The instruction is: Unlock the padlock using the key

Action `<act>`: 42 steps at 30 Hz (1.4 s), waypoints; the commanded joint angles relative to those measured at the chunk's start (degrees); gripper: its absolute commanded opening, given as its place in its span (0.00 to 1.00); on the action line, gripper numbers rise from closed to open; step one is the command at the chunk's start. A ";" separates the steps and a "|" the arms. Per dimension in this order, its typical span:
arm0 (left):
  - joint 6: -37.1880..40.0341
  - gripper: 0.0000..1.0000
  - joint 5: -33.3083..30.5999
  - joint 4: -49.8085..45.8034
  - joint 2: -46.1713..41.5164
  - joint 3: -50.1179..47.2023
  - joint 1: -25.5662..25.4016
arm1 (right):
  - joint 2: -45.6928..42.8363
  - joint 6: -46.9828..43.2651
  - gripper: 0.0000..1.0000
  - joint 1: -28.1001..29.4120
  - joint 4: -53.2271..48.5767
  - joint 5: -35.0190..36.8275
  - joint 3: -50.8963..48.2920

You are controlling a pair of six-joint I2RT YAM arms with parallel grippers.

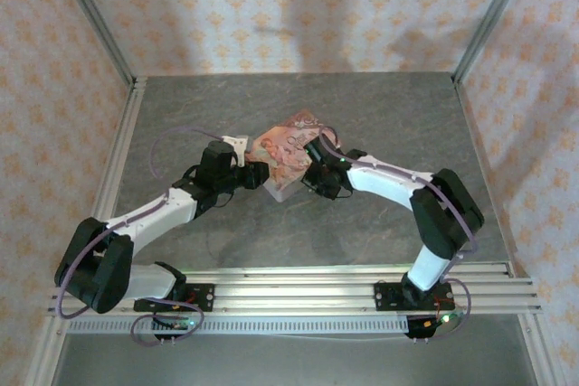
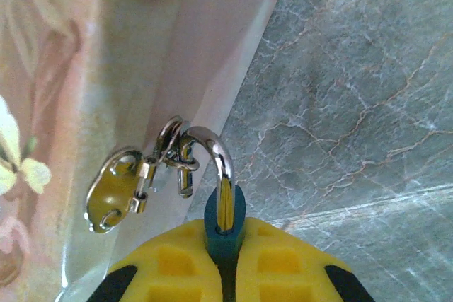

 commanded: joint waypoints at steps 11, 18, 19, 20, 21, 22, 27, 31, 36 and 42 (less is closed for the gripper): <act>-0.26 0.40 -0.93 -2.15 -4.03 -1.26 0.37 | 0.40 -5.80 0.00 1.59 -5.91 10.55 1.60; -0.24 0.40 -0.39 -2.08 -3.17 0.03 0.22 | -4.60 -8.16 0.00 0.50 -2.71 10.58 -0.76; -0.13 0.40 -0.40 -2.09 -2.77 0.53 -0.01 | -5.35 -8.22 0.00 0.00 -1.24 9.25 -2.02; -0.05 0.40 -0.41 -1.96 -2.34 0.99 -0.14 | -5.95 -8.32 0.00 -0.54 0.12 8.14 -3.12; -0.07 0.40 -0.32 -1.86 -1.72 1.55 -0.30 | -6.53 -8.49 0.00 -1.15 1.83 6.63 -4.44; -0.08 0.40 -0.32 -1.65 -1.03 2.24 -0.64 | -6.87 -8.86 0.00 -1.94 3.75 4.61 -5.74; -0.02 0.40 -0.24 -0.58 3.00 5.53 -2.17 | -7.37 -11.75 0.00 -4.21 8.07 -1.13 -8.02; -0.07 0.40 0.56 0.14 7.41 8.51 -2.62 | -7.43 -12.37 0.00 -5.35 9.17 -2.88 -9.24; -0.51 0.40 1.89 2.29 11.24 10.15 -2.58 | -7.33 -14.04 0.00 -7.30 10.73 -4.53 -11.83; 0.37 0.39 2.61 2.77 14.10 11.48 -2.57 | -6.30 -16.83 0.00 -8.45 16.28 -9.09 -14.70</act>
